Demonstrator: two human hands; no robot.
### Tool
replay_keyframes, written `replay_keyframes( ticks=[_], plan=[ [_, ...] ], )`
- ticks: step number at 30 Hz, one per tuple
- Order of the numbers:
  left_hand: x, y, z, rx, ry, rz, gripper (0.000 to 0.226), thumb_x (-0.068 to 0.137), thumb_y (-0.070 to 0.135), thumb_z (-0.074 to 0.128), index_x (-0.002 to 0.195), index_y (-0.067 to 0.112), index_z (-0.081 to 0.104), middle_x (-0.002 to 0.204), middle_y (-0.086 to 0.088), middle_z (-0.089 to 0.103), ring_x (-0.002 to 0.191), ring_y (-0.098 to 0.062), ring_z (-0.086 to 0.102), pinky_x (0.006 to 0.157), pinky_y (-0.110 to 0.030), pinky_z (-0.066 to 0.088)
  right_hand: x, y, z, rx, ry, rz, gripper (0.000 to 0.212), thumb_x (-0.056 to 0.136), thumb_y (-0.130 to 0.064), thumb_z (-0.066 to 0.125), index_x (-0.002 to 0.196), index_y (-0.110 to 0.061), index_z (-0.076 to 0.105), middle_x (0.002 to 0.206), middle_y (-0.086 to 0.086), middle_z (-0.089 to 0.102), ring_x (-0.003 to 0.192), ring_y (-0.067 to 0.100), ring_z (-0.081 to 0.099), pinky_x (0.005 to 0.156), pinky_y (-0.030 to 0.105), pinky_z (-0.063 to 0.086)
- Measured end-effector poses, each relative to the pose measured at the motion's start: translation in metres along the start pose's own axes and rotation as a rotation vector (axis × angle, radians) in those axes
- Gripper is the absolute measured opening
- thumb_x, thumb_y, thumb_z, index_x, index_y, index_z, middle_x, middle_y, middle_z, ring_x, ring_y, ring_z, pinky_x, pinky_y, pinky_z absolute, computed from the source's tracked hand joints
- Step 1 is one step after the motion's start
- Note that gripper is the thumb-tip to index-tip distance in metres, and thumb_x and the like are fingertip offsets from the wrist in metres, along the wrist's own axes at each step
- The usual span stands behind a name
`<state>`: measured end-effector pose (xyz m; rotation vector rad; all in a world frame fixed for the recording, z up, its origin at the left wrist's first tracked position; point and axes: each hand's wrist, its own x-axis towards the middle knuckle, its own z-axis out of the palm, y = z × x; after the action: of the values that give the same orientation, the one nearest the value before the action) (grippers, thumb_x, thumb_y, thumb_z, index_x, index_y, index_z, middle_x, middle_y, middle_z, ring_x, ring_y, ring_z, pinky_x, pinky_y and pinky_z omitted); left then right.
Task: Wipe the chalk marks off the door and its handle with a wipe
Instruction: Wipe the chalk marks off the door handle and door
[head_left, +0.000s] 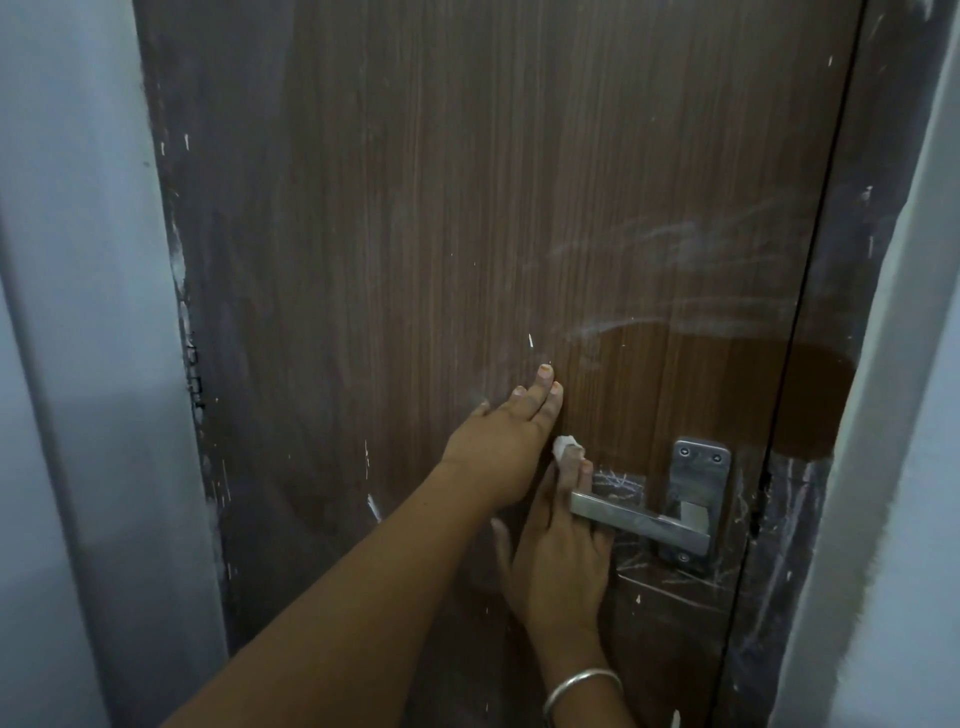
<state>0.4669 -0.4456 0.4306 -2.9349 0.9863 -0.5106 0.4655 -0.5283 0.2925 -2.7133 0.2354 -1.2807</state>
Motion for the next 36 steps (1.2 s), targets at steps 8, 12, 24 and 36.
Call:
replay_keyframes(
  ticks=[8,12,24,36],
  plan=[
    [0.001,0.003,0.002,-0.008,0.019,-0.017,0.072,0.094,0.003,0.036,0.149,0.014,-0.008,0.156,-0.002,-0.022,0.147,-0.022,0.002,0.117,-0.042,0.013,0.0,0.023,-0.002,-0.107,0.02,-0.142,0.092,0.079,-0.051,0.055,0.146,0.0,0.017,0.155,0.017,0.012,0.142,0.029,0.015,0.109,0.051,0.026],
    [0.002,0.005,0.007,0.007,0.045,-0.028,0.076,0.091,-0.002,0.039,0.149,0.012,-0.008,0.157,-0.005,-0.022,0.147,-0.025,0.003,0.116,-0.042,0.014,-0.009,0.033,-0.009,-0.11,0.125,0.07,0.086,0.083,-0.049,0.046,0.143,0.006,0.017,0.151,0.028,0.014,0.141,0.037,0.014,0.111,0.055,0.016],
    [0.002,0.005,0.005,-0.017,0.033,-0.024,0.079,0.089,-0.003,0.042,0.149,0.013,-0.008,0.156,-0.004,-0.023,0.147,-0.024,0.003,0.118,-0.041,0.013,-0.014,0.032,-0.017,-0.101,0.072,0.142,0.087,0.083,-0.05,0.04,0.14,0.013,0.022,0.149,0.032,0.013,0.14,0.04,0.014,0.114,0.05,0.008],
    [0.003,0.006,0.006,-0.019,0.037,-0.025,0.077,0.09,-0.003,0.041,0.149,0.011,-0.008,0.156,-0.006,-0.022,0.147,-0.026,0.002,0.119,-0.042,0.014,-0.008,0.03,-0.014,-0.085,0.118,-0.006,0.093,0.081,-0.045,0.047,0.146,0.005,0.002,0.153,0.027,0.01,0.142,0.039,0.011,0.113,0.053,0.015]
  ],
)
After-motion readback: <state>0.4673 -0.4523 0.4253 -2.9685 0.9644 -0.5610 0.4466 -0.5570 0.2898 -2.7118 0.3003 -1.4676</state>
